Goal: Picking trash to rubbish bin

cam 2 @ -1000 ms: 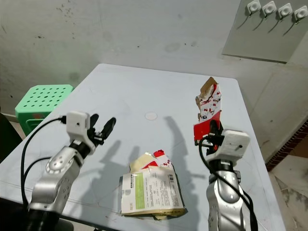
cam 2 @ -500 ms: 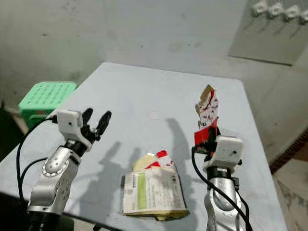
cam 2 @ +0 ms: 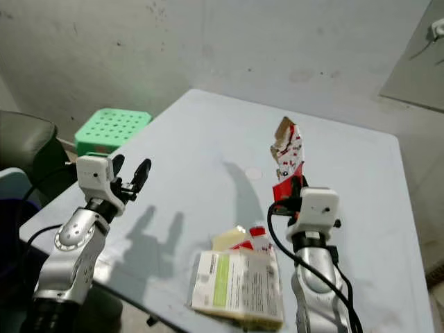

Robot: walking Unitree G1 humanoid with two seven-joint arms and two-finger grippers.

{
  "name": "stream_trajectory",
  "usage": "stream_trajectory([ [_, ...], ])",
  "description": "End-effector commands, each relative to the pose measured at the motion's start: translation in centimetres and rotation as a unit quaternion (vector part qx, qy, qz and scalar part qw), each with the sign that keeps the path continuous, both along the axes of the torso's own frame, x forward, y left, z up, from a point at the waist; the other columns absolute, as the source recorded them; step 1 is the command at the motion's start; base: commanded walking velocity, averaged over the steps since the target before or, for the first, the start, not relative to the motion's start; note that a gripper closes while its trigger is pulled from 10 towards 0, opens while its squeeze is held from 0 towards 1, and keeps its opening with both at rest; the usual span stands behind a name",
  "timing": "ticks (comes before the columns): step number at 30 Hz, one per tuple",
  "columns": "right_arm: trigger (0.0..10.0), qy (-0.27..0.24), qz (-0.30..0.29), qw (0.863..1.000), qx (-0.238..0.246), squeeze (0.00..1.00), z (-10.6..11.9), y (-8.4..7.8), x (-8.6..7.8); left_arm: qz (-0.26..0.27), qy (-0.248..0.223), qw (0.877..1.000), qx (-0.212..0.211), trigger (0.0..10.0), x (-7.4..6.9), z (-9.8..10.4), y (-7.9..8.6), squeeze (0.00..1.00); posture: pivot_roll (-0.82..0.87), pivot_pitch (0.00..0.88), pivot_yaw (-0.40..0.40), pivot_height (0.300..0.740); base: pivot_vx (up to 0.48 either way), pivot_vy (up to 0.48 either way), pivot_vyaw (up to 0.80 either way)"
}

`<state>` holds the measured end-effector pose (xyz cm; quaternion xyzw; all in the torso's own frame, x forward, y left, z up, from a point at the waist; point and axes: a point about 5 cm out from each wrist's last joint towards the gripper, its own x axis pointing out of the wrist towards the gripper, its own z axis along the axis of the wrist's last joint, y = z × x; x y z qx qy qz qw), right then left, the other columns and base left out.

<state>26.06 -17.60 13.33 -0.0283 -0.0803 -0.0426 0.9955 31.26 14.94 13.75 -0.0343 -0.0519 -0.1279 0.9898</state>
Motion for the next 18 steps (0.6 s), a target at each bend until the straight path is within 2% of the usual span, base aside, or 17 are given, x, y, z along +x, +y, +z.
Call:
stream_trajectory([
  [1,10.0,0.01,-0.002,1.0,0.0,0.0,-0.4,-0.17,-0.02,-0.006,0.001,1.0,0.005,10.0,0.33,0.13,-0.39,0.0,-0.07,0.0,-0.009,0.74,0.0,0.0,0.8],
  [2,10.0,0.01,-0.002,1.0,0.0,0.0,-0.4,-0.17,-0.02,-0.006,0.001,1.0,0.005,10.0,0.33,0.13,-0.39,0.0,-0.07,0.0,-0.009,0.74,0.0,0.0,0.8],
  [4,10.0,0.013,-0.001,1.0,-0.001,0.0,-0.52,-0.13,-0.05,-0.008,0.004,1.0,-0.007,10.0,0.47,0.22,-0.5,0.0,-0.08,0.0,-0.009,0.74,0.0,0.461,0.8],
  [7,10.0,0.014,0.0,1.0,-0.001,0.0,-0.6,-0.09,-0.05,-0.002,-0.001,1.0,-0.003,10.0,0.55,0.26,-0.46,0.0,-0.08,0.0,-0.01,0.74,0.0,0.44,0.8],
  [11,10.0,0.016,0.008,1.0,-0.004,0.0,-0.67,0.05,-0.07,0.008,0.013,1.0,0.017,10.0,0.76,-0.05,-0.45,0.0,-0.08,0.0,-0.013,0.74,0.0,0.0,0.8],
  [18,10.0,0.014,0.012,1.0,-0.007,0.0,-0.56,-0.02,0.21,0.01,0.01,1.0,0.02,10.0,1.01,-0.04,-0.45,0.0,-0.07,0.0,-0.018,0.74,0.0,0.0,0.8],
])
